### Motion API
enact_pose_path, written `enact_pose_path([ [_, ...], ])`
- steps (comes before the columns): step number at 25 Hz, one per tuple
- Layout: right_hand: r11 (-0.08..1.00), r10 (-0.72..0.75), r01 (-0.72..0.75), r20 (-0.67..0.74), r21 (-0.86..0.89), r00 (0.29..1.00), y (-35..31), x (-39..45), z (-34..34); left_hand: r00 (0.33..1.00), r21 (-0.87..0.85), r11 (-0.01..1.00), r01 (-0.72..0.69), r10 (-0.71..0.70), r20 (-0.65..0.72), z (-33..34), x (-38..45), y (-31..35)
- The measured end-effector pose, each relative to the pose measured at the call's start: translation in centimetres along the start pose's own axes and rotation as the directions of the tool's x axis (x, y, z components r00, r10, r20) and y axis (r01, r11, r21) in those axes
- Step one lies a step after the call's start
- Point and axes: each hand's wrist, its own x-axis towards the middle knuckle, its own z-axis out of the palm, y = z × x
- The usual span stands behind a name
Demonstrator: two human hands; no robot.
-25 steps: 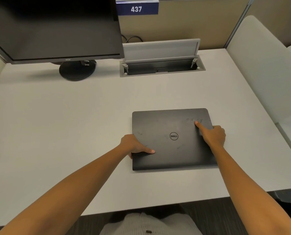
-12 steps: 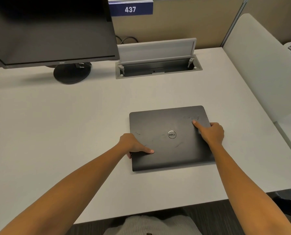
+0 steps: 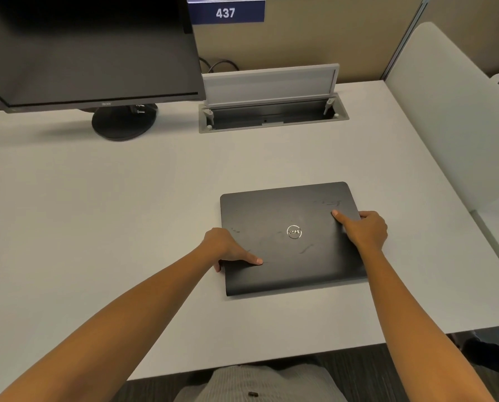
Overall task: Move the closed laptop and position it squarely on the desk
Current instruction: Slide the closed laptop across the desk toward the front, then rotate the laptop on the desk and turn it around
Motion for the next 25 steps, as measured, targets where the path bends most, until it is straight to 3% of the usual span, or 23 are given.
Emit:
enact_pose_path([
  [6, 0.999, 0.038, -0.038, -0.020, -0.011, 0.999, -0.2, -0.7, 0.1, 0.995, 0.087, 0.996, 0.022, -0.031, 0.098, -2.2, 0.4, 0.4],
  [8, 0.996, 0.067, -0.069, -0.037, -0.050, 0.997, -0.4, -0.9, 0.3, 0.996, 0.168, 0.986, -0.006, 0.021, -0.092, -3.7, 0.5, 1.6],
  [10, 0.987, 0.124, -0.133, -0.100, -0.090, 0.987, -0.8, -1.3, 0.6, 0.929, 0.260, 0.963, -0.065, 0.154, -0.337, -5.0, 0.8, 3.2],
  [12, 0.971, 0.229, -0.237, -0.178, -0.027, 0.957, -1.3, -2.2, 0.8, 0.864, 0.269, 0.951, -0.151, 0.260, -0.432, -5.8, 1.4, 4.6],
  [16, 0.856, 0.486, -0.417, -0.202, 0.304, 0.850, -1.3, -5.7, 1.6, 0.853, 0.327, 0.903, -0.279, 0.389, -0.347, -5.6, 2.9, 6.1],
  [20, 0.780, 0.513, -0.361, -0.194, 0.511, 0.836, -1.5, -9.7, 2.7, 0.822, 0.272, 0.880, -0.390, 0.466, -0.327, -4.0, 4.2, 6.5],
  [22, 0.702, 0.593, -0.446, -0.109, 0.556, 0.798, -1.8, -11.4, 3.1, 0.804, 0.279, 0.866, -0.414, 0.492, -0.333, -3.9, 4.8, 6.8],
  [25, 0.527, 0.721, -0.643, 0.108, 0.556, 0.685, -1.8, -14.0, 4.3, 0.828, 0.252, 0.874, -0.415, 0.478, -0.294, -4.9, 5.4, 7.7],
])
